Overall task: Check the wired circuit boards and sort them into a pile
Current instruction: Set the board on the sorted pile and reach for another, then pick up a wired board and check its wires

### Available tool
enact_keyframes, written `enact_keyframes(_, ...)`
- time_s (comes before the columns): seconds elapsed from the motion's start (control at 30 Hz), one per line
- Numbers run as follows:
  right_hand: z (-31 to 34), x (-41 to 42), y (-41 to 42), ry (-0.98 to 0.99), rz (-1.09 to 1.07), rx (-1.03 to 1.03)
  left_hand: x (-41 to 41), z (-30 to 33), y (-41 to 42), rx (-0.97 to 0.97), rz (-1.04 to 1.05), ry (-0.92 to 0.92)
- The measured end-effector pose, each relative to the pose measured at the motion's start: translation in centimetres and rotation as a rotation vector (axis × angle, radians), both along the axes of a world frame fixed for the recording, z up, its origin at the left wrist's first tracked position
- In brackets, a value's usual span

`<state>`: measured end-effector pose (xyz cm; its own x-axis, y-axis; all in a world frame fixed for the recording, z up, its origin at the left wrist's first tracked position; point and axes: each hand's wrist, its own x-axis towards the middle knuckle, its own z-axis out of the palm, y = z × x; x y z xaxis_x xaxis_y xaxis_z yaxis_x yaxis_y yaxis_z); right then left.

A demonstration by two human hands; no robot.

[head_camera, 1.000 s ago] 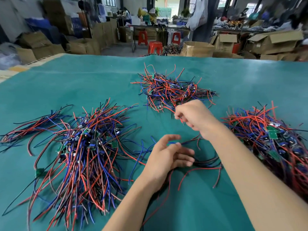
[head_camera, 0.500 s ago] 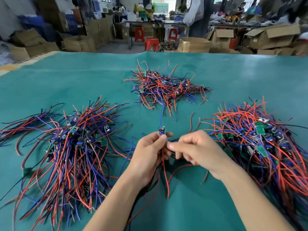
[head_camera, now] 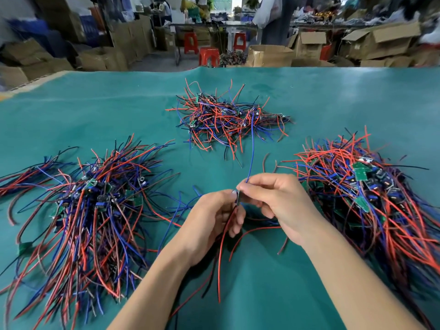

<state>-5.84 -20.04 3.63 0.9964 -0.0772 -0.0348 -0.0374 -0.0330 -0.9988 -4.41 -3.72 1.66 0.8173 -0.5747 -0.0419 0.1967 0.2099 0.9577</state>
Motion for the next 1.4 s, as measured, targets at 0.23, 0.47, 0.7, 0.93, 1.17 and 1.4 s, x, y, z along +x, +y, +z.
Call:
enact_keyframes(0.23,-0.2,0.2,-0.3,-0.022,-0.019,-0.023,-0.2,-0.3,-0.2,0.045,0.061,-0.170)
enact_keyframes(0.47,-0.4,0.3,-0.2,-0.108,-0.102,-0.105,-0.3,-0.5,-0.1,0.127,0.098,-0.224)
enact_keyframes(0.7,-0.8,1.7,-3.6,-0.236,-0.591,-0.251,-0.4,-0.4,-0.2,0.248,-0.038,-0.323)
enact_keyframes(0.93,-0.8,1.7,-3.5,-0.370,-0.805,0.053,-0.5,-0.5,-0.2,0.202,0.049,-0.273)
enact_keyframes(1.17,-0.8,0.5,0.3,-0.061,-0.242,-0.012,0.1,-0.6,-0.4,-0.034,0.164,-0.032)
enact_keyframes(1.4,-0.5,-0.1,0.9,-0.174,-0.085,-0.196,-0.1,-0.8,-0.5,0.020,0.165,-0.113)
